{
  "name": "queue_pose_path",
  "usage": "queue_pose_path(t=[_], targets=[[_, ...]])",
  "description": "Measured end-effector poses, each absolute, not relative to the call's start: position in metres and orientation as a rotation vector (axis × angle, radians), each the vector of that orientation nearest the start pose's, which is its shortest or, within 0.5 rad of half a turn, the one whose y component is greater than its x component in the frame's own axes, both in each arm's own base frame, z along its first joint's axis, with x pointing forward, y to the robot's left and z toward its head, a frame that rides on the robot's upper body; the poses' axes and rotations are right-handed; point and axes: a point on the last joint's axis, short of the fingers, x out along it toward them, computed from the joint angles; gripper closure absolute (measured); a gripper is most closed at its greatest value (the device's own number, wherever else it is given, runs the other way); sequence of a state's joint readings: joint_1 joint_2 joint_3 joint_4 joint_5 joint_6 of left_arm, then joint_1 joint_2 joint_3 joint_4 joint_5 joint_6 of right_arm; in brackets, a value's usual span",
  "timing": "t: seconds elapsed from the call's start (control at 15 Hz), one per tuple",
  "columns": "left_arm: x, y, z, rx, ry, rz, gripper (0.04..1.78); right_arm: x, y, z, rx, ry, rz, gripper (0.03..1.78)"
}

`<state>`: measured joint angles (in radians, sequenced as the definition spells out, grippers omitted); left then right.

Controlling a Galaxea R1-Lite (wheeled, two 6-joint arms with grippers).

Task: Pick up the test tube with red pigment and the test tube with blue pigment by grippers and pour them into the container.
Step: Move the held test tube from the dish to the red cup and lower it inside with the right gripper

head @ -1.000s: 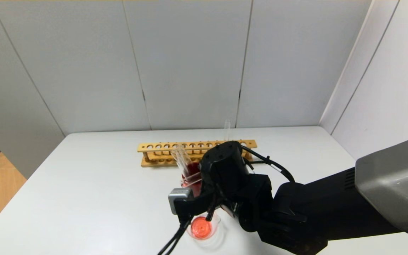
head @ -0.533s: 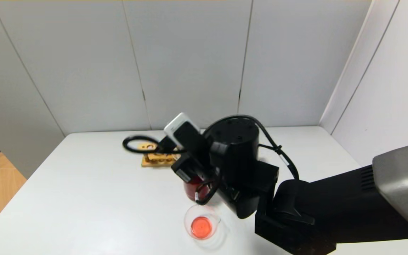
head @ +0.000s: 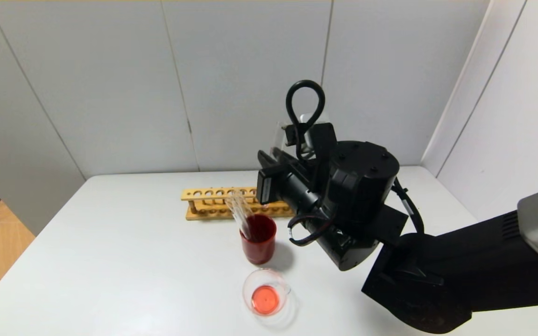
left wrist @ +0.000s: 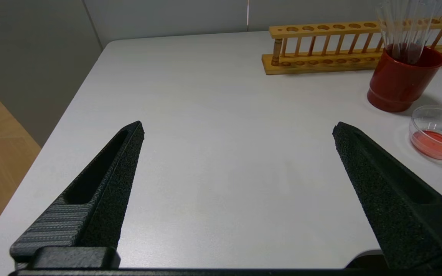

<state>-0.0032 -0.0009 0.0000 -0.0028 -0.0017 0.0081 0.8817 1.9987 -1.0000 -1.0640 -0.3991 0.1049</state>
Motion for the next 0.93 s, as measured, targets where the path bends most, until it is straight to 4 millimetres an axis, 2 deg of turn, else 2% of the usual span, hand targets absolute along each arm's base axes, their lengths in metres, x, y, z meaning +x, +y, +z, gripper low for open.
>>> queue_pose_path(t=[0.47,0.93], targets=[[-0.023,0.0,0.076,0.008,-0.004,-0.004,0.08,0.262,0.29,0.152,0.19,0.03,0.463,1.46],[-0.023,0.0,0.076,0.008,-0.004,-0.005,0.08,0.289,0.291,0.126,0.162,0.064,0.42,1.46]])
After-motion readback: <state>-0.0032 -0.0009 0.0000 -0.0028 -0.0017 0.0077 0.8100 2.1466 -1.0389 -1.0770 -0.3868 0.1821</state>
